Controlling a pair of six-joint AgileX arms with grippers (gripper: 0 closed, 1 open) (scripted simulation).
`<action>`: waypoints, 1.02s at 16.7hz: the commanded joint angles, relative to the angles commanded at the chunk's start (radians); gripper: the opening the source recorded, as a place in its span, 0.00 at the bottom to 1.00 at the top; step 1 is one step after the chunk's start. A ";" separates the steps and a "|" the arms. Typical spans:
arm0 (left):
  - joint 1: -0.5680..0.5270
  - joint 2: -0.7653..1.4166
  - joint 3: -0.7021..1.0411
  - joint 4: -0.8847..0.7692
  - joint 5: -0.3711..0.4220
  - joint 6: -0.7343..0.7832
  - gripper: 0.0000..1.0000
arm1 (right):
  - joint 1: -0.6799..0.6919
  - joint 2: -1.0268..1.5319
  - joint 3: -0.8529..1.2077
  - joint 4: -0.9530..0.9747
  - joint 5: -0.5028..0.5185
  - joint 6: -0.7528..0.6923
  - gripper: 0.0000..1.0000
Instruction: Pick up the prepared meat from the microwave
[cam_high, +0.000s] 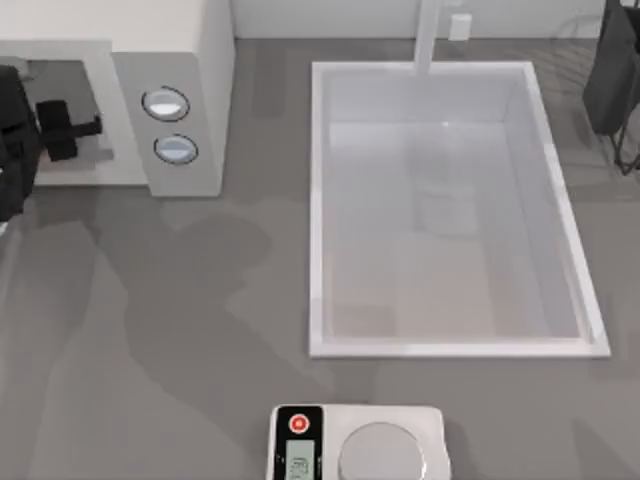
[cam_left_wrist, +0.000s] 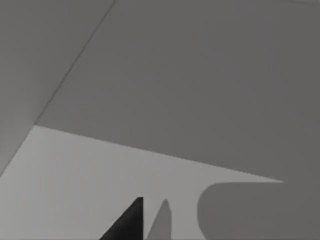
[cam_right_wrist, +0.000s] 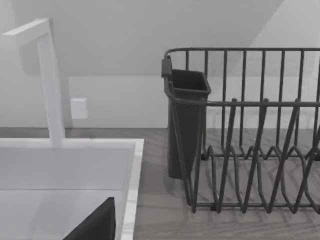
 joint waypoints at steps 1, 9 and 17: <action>-0.046 -0.086 -0.067 -0.023 -0.050 -0.018 0.00 | 0.000 0.000 0.000 0.000 0.000 0.000 1.00; -0.287 -0.463 -0.404 -0.142 -0.311 -0.112 0.00 | 0.000 0.000 0.000 0.000 0.000 0.000 1.00; -0.275 -0.380 -0.424 -0.068 -0.317 -0.111 0.00 | 0.000 0.000 0.000 0.000 0.000 0.000 1.00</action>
